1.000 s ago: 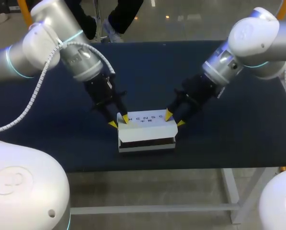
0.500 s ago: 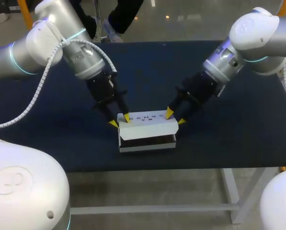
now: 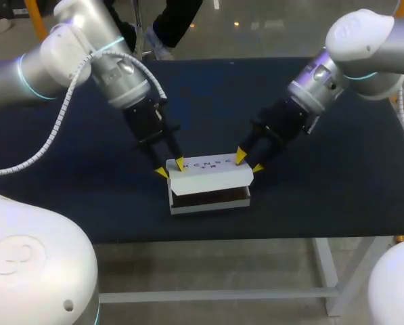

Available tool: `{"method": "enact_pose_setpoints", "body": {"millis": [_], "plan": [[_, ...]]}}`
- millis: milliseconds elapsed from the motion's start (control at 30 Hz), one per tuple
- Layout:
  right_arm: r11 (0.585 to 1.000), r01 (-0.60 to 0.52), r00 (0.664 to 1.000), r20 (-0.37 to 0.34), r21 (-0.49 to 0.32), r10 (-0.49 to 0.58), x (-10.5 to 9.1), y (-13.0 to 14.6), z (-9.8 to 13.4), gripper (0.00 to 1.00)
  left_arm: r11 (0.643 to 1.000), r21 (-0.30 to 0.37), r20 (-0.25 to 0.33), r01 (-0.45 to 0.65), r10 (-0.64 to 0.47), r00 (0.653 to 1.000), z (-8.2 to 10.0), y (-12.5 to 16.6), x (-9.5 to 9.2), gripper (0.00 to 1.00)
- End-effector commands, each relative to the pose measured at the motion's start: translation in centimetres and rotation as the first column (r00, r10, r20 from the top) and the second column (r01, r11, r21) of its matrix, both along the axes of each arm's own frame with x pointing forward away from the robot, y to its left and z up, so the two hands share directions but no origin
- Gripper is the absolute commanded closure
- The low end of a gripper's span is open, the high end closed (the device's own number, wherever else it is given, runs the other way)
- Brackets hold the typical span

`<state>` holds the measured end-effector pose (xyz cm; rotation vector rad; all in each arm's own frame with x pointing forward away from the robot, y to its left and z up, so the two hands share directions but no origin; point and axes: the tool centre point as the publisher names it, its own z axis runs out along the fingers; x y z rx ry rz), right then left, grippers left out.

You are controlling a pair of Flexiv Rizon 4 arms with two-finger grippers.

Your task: Assemble the packaging by folding the flat box into shape, placing the metal phone stand inside, and closing the box properly

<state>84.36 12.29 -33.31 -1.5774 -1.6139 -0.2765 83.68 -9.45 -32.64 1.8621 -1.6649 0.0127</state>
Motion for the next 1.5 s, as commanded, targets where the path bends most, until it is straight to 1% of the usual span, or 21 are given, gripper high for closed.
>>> {"method": "enact_pose_setpoints", "body": {"millis": [33,700,1100,1500], "plan": [[1.000,-0.026,0.999,-0.033,0.012,0.027,0.59,0.23,0.04,0.53,1.000,0.007,-0.020,0.011,-0.011,1.000,-0.05,-0.56,0.62,0.59],[0.999,-0.033,0.997,-0.068,0.022,0.034,1.09,0.34,0.22,0.53,1.000,0.017,-0.074,0.014,-0.013,0.997,0.18,-0.40,1.15,0.61],[0.999,-0.034,0.995,-0.090,0.026,0.036,0.86,0.35,0.32,0.53,0.999,0.015,-0.108,0.028,-0.026,0.994,0.31,-0.50,1.20,0.60],[0.999,-0.030,0.994,-0.107,0.026,0.033,0.50,0.39,0.55,0.53,0.999,-0.001,-0.146,0.047,-0.047,0.988,0.34,-0.44,1.14,0.60]]}}
